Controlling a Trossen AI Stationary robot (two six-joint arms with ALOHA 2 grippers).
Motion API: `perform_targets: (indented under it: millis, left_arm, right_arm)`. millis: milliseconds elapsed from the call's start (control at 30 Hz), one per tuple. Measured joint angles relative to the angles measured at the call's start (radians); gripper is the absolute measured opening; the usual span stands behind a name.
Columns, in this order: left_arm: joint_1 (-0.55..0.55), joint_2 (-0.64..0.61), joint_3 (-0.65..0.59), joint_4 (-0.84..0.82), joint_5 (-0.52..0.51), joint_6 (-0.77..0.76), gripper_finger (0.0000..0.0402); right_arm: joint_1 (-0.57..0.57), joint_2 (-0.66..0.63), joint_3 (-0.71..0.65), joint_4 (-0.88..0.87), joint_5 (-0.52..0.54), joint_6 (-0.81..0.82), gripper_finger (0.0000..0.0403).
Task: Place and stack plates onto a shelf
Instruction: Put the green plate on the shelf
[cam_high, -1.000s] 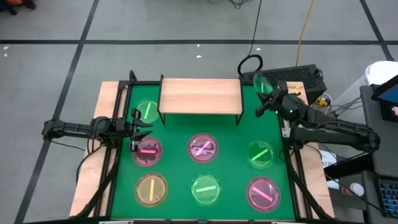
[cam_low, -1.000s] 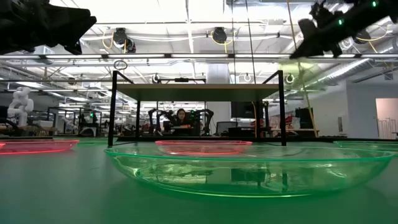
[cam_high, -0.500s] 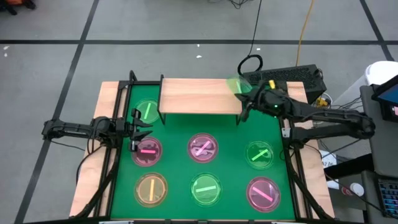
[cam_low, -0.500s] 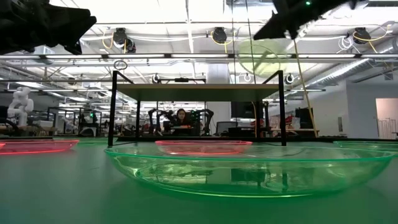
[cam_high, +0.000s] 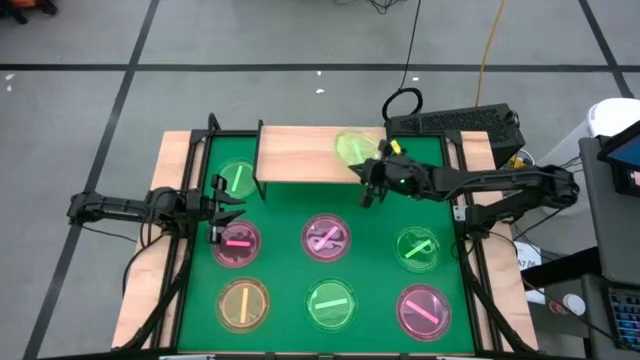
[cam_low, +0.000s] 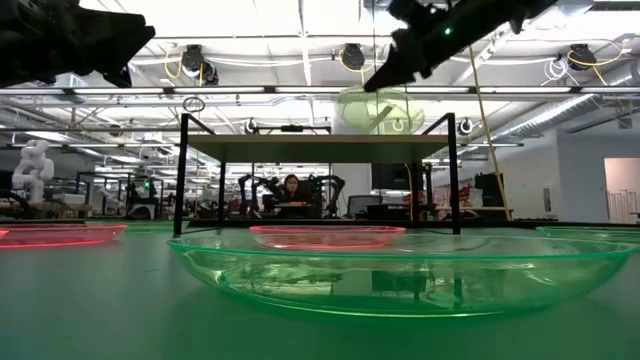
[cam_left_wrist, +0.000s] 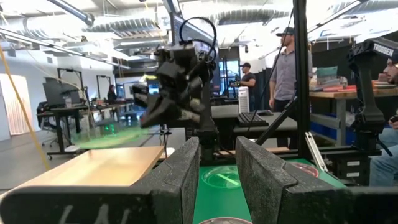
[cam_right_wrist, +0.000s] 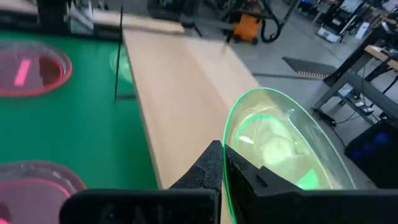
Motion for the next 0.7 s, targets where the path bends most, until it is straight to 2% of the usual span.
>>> perform_targets:
  millis: [500,700]
  left_arm:
    - [0.000,0.000,0.000,0.011,0.000,0.027,0.0113]
    - [0.000,0.000,0.000,0.043,0.000,0.027,0.0113]
  right_arm:
    - [0.000,0.093,0.000,0.004,0.026,-0.011,0.0001]
    - [0.000,0.093,-0.001,0.018,0.026,-0.010,0.0029]
